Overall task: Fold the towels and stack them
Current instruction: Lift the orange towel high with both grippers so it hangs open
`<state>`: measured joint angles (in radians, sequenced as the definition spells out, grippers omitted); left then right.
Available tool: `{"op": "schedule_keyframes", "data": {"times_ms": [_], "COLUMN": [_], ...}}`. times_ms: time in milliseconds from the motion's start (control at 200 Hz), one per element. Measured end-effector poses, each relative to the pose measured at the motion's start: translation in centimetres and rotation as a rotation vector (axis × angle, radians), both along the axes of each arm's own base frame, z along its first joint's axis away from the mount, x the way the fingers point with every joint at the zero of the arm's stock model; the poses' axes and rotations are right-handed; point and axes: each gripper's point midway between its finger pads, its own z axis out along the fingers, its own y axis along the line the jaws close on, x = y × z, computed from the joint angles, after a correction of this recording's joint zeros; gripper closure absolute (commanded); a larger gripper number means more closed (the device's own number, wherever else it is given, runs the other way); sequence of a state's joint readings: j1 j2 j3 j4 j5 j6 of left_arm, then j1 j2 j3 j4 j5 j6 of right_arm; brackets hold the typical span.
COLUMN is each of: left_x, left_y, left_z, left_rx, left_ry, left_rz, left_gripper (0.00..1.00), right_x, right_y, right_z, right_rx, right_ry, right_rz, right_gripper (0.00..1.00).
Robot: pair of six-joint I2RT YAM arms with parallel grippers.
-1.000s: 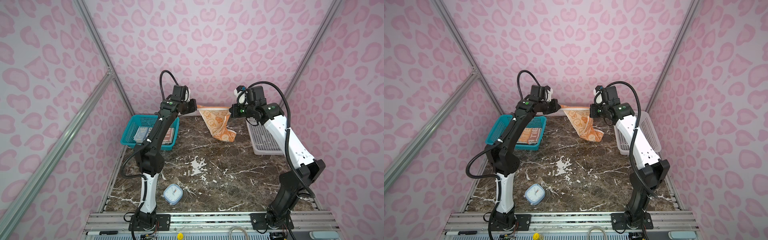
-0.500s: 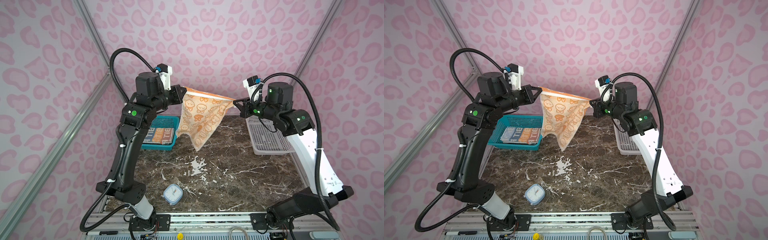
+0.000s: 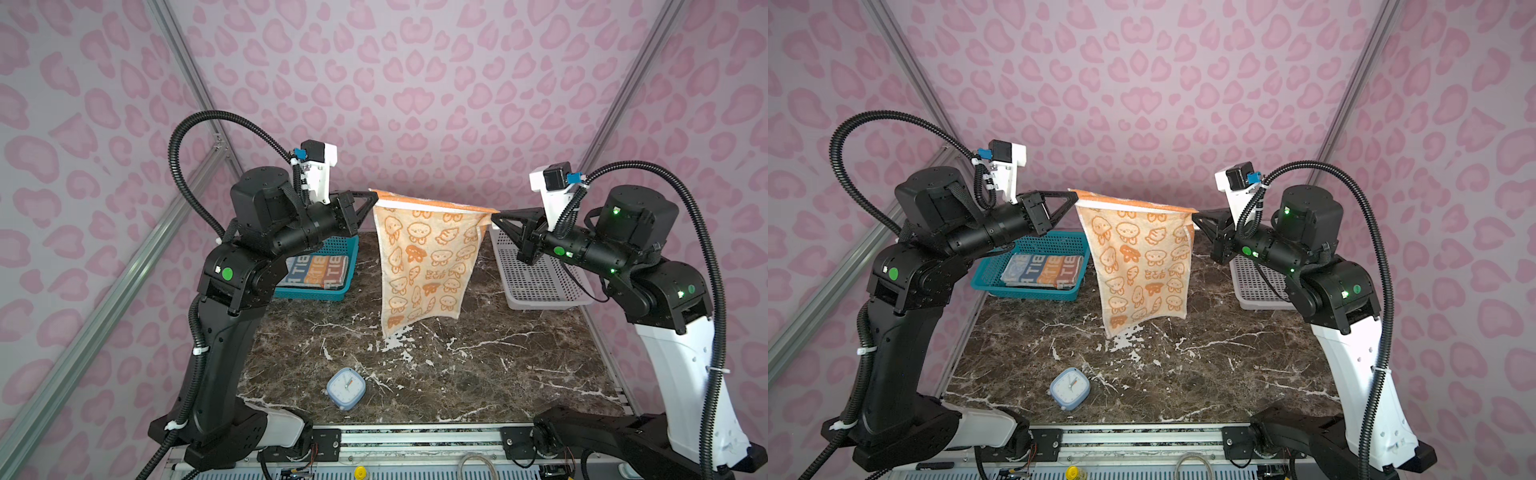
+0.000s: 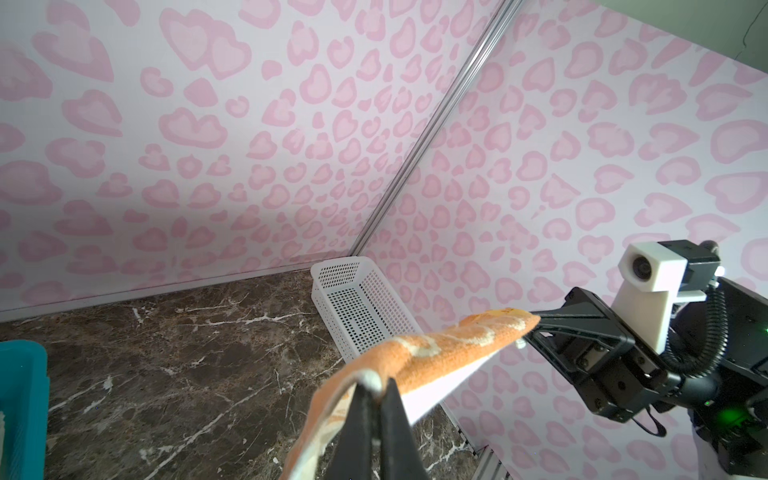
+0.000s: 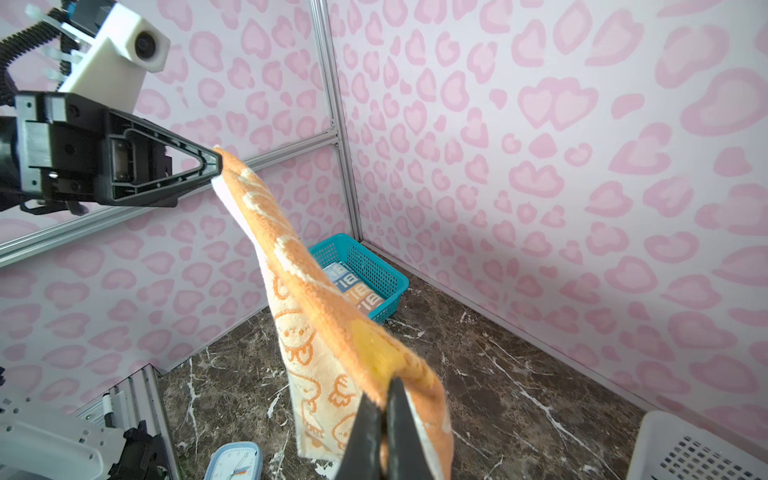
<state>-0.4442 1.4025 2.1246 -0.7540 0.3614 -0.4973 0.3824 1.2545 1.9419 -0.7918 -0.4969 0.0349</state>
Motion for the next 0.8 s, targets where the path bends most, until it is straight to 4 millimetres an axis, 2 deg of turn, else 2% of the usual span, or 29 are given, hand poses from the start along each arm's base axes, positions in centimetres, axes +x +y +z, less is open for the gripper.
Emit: {"op": "schedule_keyframes", "data": {"times_ms": [85,140,185,260,290,380,455,545,670,740,800], "left_x": [1.6,3.3,5.1,8.7,10.3,15.0,18.6,21.9,24.7,25.8,26.4], "left_y": [-0.2,-0.2,-0.3,-0.6,-0.7,-1.1,-1.4,-1.8,-2.1,-2.3,-2.2], "left_z": [-0.9,-2.0,-3.6,-7.0,-8.6,-14.6,-20.1,-25.9,-32.2,-34.3,-35.2], "left_rx": [0.005,0.015,0.029,0.063,0.08,0.156,0.225,0.297,0.357,0.379,0.396], "left_ry": [0.028,0.058,0.101,0.176,0.21,0.314,0.396,0.473,0.55,0.566,0.565], "left_rz": [0.016,0.036,0.054,0.086,0.103,0.149,0.177,0.194,0.199,0.2,0.203], "left_gripper": [0.98,0.97,0.97,0.97,0.97,0.97,0.97,0.97,0.97,0.97,0.97], "right_x": [1.8,3.9,6.1,9.9,11.6,15.7,19.0,21.7,24.6,26.0,26.9], "right_y": [-0.2,-0.4,-0.5,-0.5,-0.5,-0.2,-0.3,-0.4,-0.7,-0.7,-0.7], "right_z": [-0.4,-1.1,-2.5,-6.0,-8.0,-13.6,-19.0,-24.1,-28.3,-29.9,-30.9], "right_rx": [0.003,0.005,0.0,-0.02,-0.036,-0.074,-0.122,-0.173,-0.2,-0.212,-0.22], "right_ry": [0.025,0.059,0.106,0.21,0.263,0.395,0.514,0.615,0.685,0.706,0.718], "right_rz": [-0.021,-0.039,-0.06,-0.088,-0.099,-0.121,-0.151,-0.174,-0.196,-0.207,-0.212], "right_gripper": [1.0,1.0,1.0,1.0,1.0,1.0,1.0,1.0,1.0,1.0,1.0]}}
